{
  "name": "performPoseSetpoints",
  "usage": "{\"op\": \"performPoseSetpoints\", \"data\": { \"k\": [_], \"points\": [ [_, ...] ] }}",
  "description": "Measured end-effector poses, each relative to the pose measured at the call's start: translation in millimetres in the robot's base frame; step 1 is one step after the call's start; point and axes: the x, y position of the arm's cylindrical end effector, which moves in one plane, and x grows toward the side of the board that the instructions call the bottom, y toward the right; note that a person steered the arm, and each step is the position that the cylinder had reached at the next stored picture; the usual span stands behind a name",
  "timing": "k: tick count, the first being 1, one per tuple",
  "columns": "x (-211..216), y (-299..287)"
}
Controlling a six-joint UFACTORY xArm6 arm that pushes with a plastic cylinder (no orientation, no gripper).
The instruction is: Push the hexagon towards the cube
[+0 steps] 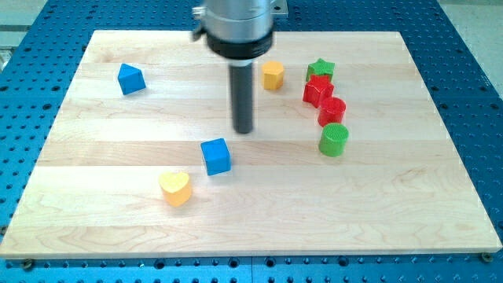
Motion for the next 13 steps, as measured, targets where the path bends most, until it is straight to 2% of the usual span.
{"op": "performPoseSetpoints", "data": {
  "k": [1,2,3,4,5,6,7,8,10,11,12,13],
  "points": [
    [-43,61],
    [-102,68],
    [-151,48],
    [-154,28],
    [-154,54],
    [-139,49],
    [-102,6],
    [-61,-4],
    [-73,62],
    [-60,63],
    [-27,50],
    [-12,24]
  ]
}}
